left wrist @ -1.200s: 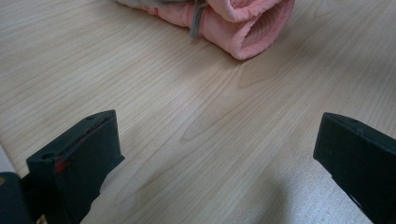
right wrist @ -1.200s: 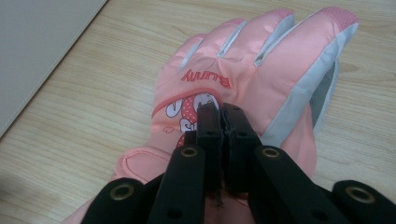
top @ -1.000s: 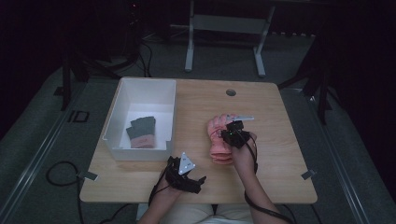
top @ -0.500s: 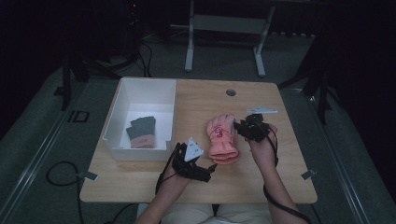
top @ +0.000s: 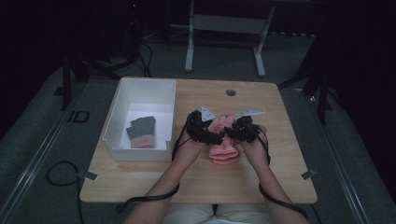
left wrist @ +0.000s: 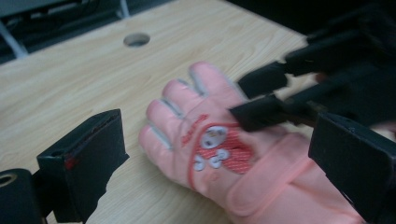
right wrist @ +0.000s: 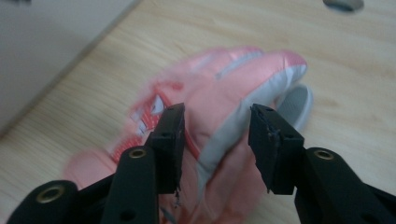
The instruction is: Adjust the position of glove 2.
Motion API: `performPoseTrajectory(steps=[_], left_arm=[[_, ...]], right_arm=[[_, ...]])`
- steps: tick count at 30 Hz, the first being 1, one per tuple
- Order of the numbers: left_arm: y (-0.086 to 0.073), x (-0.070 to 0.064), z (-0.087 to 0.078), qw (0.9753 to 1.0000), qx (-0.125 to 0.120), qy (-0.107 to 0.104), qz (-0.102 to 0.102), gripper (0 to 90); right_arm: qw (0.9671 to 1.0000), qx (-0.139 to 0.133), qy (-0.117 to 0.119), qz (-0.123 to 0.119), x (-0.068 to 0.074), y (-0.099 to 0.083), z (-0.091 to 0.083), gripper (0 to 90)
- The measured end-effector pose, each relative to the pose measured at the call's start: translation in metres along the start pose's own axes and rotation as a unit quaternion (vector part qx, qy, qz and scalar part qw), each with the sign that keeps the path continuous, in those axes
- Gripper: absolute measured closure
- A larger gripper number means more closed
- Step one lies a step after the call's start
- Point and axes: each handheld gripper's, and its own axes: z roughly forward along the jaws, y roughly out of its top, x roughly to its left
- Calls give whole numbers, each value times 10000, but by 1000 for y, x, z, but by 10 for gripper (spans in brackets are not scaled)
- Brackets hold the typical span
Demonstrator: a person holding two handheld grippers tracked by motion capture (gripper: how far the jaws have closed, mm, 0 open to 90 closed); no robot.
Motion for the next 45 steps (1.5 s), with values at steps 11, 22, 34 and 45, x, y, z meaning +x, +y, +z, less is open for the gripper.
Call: performPoseTrajectory(steps=[11,22,34,45], left_arm=[[-17,24,50,9891,799,-816,-933,146],[-29,42,96,9641,1336,-1620,-1623,317],[-16,30,90,9696,1322,-1705,-1159,781],[-6,24,79,9704,1267,-1760,-1067,803]], right_arm=[[9996,283,8,54,-37,-26,2,518],[9978,537,340,168,-39,-29,15,618],[9982,334,378,338,-36,-33,14,721],[9970,158,537,530,-40,-33,6,738]])
